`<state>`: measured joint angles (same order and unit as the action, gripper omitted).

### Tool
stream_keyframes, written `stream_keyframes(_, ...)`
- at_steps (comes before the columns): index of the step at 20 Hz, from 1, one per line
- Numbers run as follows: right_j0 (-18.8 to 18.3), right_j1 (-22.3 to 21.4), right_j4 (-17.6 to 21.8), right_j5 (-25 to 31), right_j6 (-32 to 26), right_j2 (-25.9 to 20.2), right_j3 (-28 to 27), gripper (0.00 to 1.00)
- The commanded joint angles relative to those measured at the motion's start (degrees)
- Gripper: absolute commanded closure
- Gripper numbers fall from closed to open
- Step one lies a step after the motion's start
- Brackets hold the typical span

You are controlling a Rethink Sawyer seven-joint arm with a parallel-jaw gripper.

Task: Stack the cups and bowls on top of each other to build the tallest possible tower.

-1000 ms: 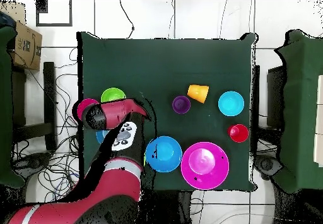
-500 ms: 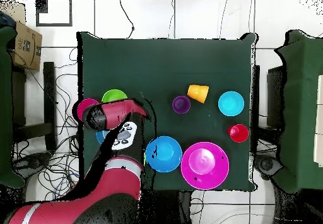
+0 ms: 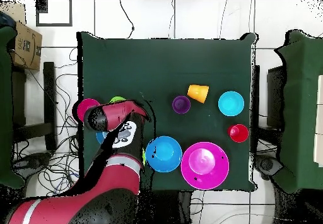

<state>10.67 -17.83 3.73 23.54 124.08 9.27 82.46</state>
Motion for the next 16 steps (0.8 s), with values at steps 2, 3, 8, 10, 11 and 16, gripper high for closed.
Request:
stream_keyframes(2, -0.3, 2.7, 1.1, -1.0, 2.1, -5.7, -3.1, 1.00)
stream_keyframes(3, -0.2, 2.7, 1.1, -0.9, 2.1, -5.6, -3.1, 1.00)
stream_keyframes(8, -0.3, 2.6, 0.9, 0.2, 1.7, -5.5, -3.6, 1.00)
stream_keyframes(10, -0.3, 2.7, 1.0, 0.5, 1.6, -5.5, -3.8, 1.00)
stream_keyframes(11, -0.2, 2.7, 1.0, 0.6, 1.6, -5.3, -3.9, 1.00)
stream_keyframes(16, 0.2, 2.9, 1.1, 1.3, 1.7, -4.6, -4.5, 1.00)
